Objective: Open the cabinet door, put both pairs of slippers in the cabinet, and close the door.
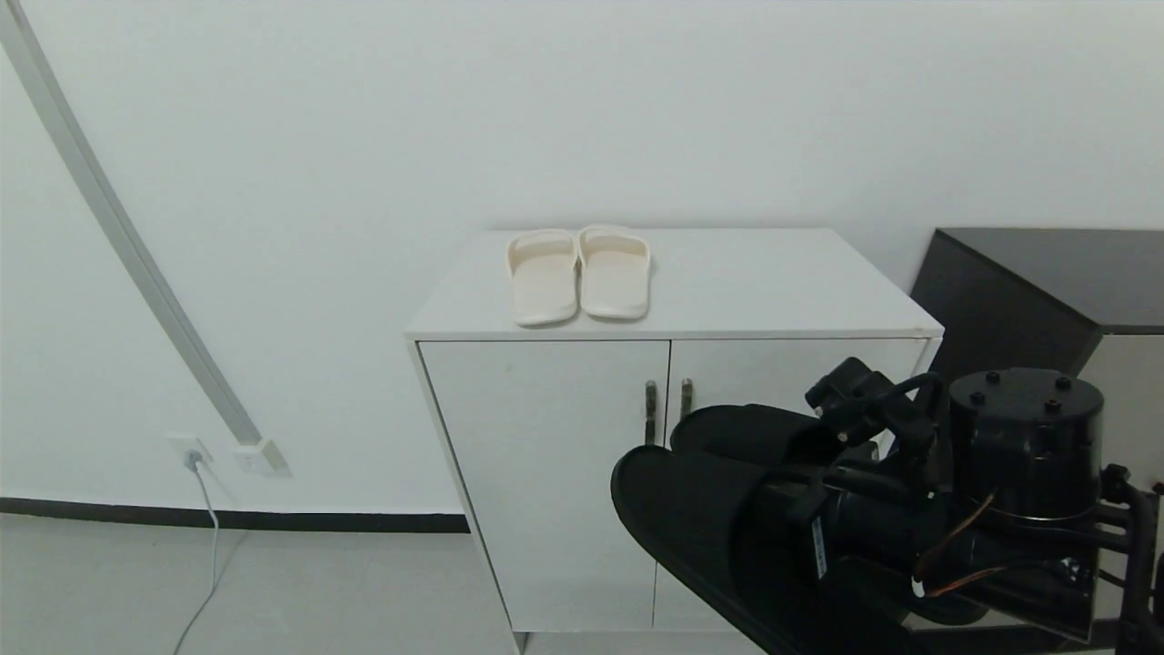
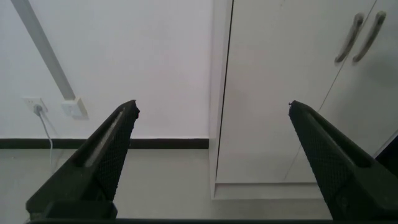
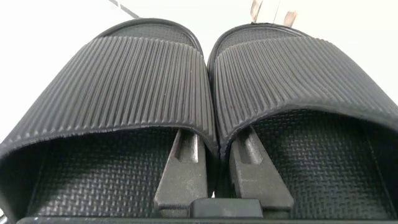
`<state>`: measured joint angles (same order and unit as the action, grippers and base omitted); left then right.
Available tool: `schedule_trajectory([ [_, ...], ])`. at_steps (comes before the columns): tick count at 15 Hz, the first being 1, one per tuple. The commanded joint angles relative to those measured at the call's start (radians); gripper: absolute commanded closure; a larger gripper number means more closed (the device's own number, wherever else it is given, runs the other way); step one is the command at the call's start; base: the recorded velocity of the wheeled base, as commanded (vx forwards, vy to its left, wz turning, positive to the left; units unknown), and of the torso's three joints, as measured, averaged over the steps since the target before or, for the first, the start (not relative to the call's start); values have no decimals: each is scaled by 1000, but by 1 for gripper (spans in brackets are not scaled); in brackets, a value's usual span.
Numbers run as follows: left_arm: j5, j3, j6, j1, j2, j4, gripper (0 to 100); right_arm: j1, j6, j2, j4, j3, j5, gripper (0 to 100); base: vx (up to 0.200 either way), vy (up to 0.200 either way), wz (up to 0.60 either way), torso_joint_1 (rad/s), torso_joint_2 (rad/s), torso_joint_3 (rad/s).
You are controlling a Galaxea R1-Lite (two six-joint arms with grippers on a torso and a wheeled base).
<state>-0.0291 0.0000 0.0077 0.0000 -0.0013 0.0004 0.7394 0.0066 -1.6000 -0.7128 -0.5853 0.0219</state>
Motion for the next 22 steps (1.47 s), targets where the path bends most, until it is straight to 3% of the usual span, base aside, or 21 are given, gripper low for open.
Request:
schedule_trajectory([
  [1,-2,0,0,0,1,0,0,5,-23,-21,-14,27,3,100,0,0,0,-203,515,315],
  [6,2,0,-2,0,1,0,0,5,-28,-34,-200,104,-2,100,0,0,0,-179,501,321],
  [11,0,0,3,0,1,0,0,3,-22,-61,-205,110,3,100,0,0,0,-145,471,327],
  [13,2,-2,40,0,1,-3,0,9,-25,-74,-206,105,3,100,0,0,0,-119,456,347],
  [15,2,-5,103,0,1,-5,0,15,-25,-78,-208,105,1,100,0,0,0,-93,454,356],
  [16,0,-114,137,2,15,-37,0,12,-20,-75,-208,111,1,100,0,0,0,-76,447,369],
  [17,0,-114,137,2,15,-37,0,12,-20,-75,-208,111,1,100,0,0,0,-41,452,383],
  [18,44,-279,120,-8,204,-13,0,11,-22,-72,-208,117,1,100,0,0,0,-32,427,388],
  [20,193,-314,60,-21,394,-56,0,12,-25,-72,-208,122,1,100,0,0,0,-27,432,413],
  [21,236,-316,49,-21,438,-79,0,12,-27,-71,-208,124,-2,100,0,0,0,-2,237,242],
  [22,341,-316,21,-21,570,-185,0,12,-27,-63,-224,130,-4,100,0,0,0,2,149,134],
])
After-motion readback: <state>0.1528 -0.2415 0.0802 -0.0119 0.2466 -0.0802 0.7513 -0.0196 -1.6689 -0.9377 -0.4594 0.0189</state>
